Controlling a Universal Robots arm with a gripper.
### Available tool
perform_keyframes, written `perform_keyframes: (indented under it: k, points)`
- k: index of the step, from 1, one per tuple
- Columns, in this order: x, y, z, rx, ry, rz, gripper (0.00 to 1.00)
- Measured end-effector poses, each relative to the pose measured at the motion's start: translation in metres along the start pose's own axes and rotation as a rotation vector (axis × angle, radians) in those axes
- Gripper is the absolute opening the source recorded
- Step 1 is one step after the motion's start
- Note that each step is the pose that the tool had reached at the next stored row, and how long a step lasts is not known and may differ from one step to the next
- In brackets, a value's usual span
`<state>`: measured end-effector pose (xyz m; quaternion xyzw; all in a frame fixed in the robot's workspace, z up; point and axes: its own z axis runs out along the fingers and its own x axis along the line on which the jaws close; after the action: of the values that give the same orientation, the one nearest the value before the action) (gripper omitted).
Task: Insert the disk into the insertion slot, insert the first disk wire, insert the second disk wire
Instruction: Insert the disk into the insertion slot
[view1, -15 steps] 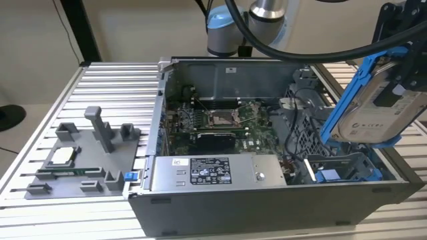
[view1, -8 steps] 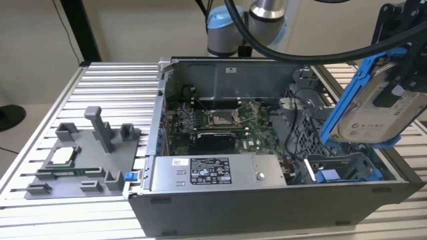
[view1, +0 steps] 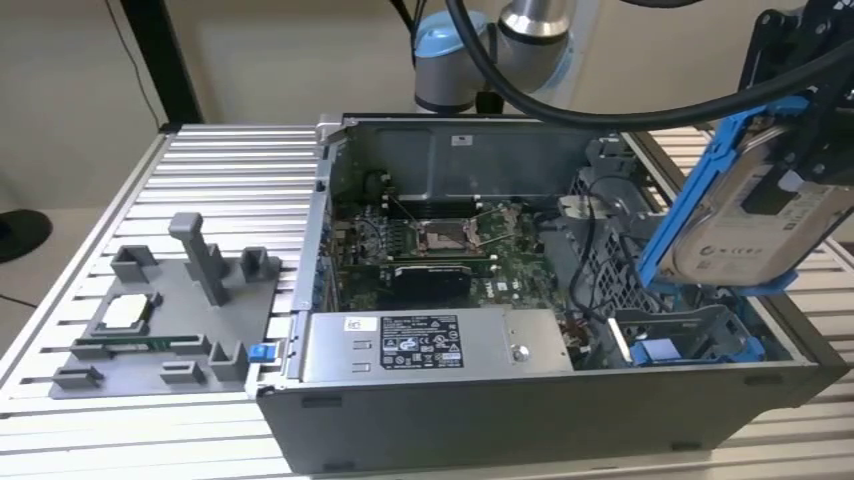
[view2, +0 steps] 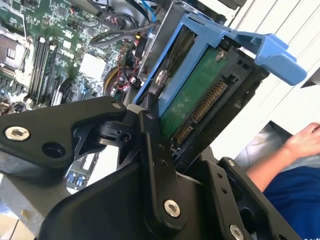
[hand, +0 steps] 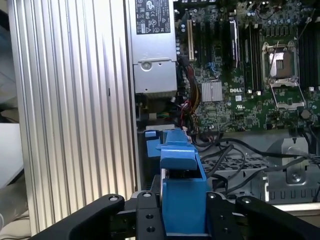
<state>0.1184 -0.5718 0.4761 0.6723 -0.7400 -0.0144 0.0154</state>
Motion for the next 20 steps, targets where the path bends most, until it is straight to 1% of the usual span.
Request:
perform_keyframes:
  k: [2, 7, 11, 15, 20]
  points:
    - [-0.0015, 0.0002, 0.0021, 0.0000, -0.0001, 0.000, 0.00]
    - [-0.0021, -0.0012, 0.0107, -0.0002, 0.0000, 0.000, 0.00]
    - [-0.0023, -0.0037, 0.0165, -0.0029, 0.0002, 0.000, 0.00]
    - [-0.0027, -0.0069, 0.0200, -0.0062, 0.0005, 0.000, 0.00]
    - [-0.0028, -0.0085, 0.0216, -0.0068, 0.0006, 0.000, 0.00]
